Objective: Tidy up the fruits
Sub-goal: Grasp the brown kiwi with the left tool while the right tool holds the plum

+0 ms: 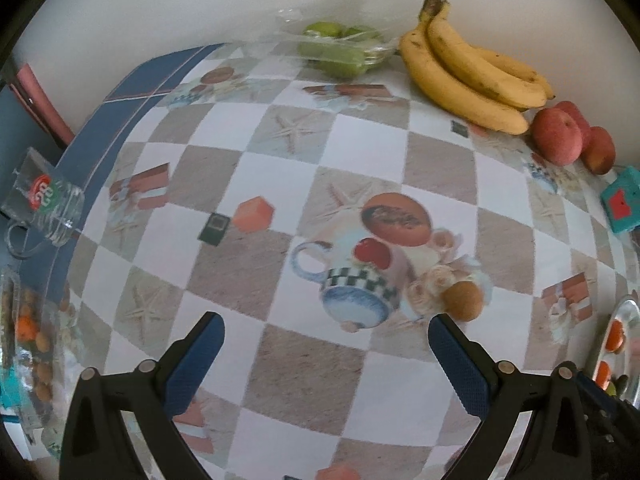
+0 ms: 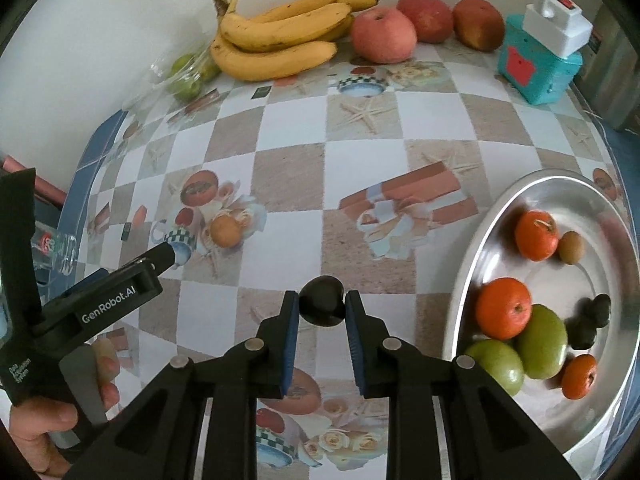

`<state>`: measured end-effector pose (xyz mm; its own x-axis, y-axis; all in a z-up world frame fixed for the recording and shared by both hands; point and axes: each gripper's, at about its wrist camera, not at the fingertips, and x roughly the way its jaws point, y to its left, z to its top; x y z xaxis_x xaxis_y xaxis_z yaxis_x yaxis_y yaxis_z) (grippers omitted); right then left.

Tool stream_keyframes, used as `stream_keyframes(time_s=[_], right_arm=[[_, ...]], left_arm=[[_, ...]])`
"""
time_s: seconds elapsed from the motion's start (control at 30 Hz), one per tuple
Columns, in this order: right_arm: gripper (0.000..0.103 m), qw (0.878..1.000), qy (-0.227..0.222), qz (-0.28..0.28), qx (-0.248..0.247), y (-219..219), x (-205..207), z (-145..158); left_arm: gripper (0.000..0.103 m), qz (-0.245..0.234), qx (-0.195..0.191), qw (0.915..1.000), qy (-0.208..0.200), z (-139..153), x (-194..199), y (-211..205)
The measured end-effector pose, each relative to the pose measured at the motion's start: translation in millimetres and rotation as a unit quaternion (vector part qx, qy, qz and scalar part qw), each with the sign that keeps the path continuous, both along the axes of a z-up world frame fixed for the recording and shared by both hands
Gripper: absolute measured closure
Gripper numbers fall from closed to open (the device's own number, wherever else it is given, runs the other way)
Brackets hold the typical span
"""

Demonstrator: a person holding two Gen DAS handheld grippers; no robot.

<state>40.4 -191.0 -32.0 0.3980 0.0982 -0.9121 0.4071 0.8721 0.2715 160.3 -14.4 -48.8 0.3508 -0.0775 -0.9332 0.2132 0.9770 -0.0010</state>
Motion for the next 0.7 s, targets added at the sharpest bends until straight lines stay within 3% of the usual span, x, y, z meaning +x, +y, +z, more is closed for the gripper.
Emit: stream_keyframes(time_s=[0.33, 0.53, 0.6, 0.7], right_arm=[[0.079, 1.000, -0.004, -0.024, 0.017, -21.9, -9.0, -0.4], [0.079, 0.999, -0.006, -0.034, 0.022, -31.7, -13.4, -0.2], [0.079, 0.999, -0.007, -0.035, 0.023, -34.2, -15.0, -0.3], [0.079, 0.999, -0.008, -0.036, 0.025, -36.1, -16.2, -0.3]], left_arm=[[0.001, -0.050, -0.048, 0.9976, 0.009, -6.6, -3.4, -36.1], [0.022, -0.063, -0.077, 0.9948, 0.021, -12.2, -5.8, -54.3], [0.038, -0.068, -0.076, 0.9946, 0.020, -14.1, -5.7, -59.4], [0.049, -0.072, -0.073, 0.9946, 0.017, -16.9, -6.4, -65.2]])
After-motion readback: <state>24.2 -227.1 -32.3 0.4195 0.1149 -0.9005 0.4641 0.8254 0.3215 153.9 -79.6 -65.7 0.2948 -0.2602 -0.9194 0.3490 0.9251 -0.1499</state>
